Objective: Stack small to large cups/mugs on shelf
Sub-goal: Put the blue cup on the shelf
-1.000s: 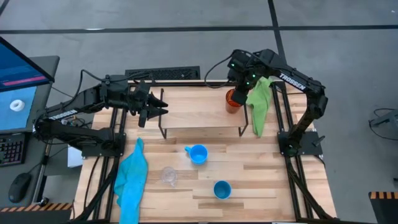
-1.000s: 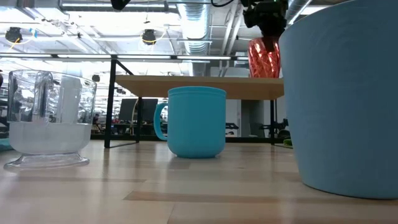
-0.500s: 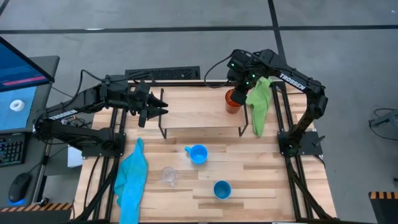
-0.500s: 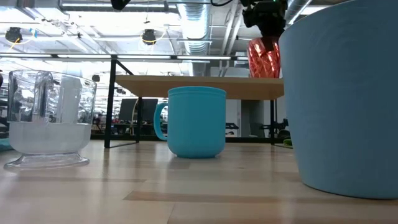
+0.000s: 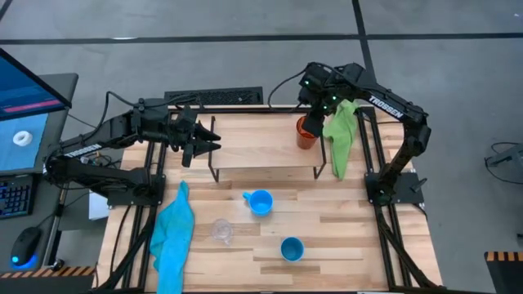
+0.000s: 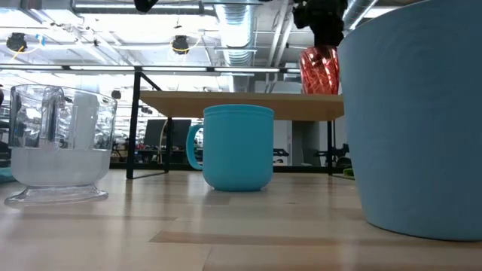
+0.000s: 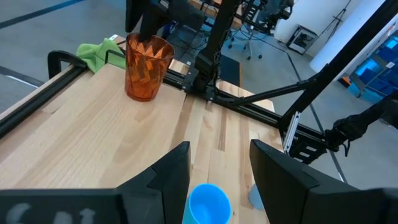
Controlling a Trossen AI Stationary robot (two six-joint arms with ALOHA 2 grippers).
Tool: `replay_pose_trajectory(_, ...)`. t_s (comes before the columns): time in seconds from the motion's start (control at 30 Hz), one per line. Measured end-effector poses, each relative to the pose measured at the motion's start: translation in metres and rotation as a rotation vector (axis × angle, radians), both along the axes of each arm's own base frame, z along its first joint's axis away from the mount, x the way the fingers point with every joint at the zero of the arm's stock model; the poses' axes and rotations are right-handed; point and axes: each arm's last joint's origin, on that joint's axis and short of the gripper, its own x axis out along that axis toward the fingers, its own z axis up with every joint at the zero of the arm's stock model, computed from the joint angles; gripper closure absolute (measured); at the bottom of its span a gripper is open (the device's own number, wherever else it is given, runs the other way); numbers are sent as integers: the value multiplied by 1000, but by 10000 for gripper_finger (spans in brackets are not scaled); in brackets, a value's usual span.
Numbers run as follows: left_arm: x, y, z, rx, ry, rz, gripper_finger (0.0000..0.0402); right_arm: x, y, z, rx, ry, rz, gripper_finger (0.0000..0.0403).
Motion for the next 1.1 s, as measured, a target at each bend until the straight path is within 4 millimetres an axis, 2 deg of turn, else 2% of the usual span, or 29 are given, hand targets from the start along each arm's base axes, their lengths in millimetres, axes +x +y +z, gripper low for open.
replay_pose_trajectory(0.2, 0, 0, 0, 2, -4, 2, 244, -4, 4, 26, -11, -100, 17, 212)
replay_pose_trajectory(0.43, -2, 0, 4, 12, -33, 8, 244, -26, 19, 83, -41, -310, 45, 217)
replay_pose_trajectory(0.53, -6, -1, 6, 16, -45, 16, 244, -49, 33, 110, -66, -429, 64, 221)
replay_pose_trajectory(0.63, -14, -3, 11, 27, -76, 36, 244, -75, 47, 124, -85, -502, 51, 223)
replay_pose_trajectory(0.83, -33, -6, 19, 39, -134, 92, 244, -125, 79, 146, -95, -621, 22, 221)
replay_pose_trajectory(1.1, -50, -10, 24, 40, -171, 111, 244, -177, 116, 160, -77, -763, 75, 228)
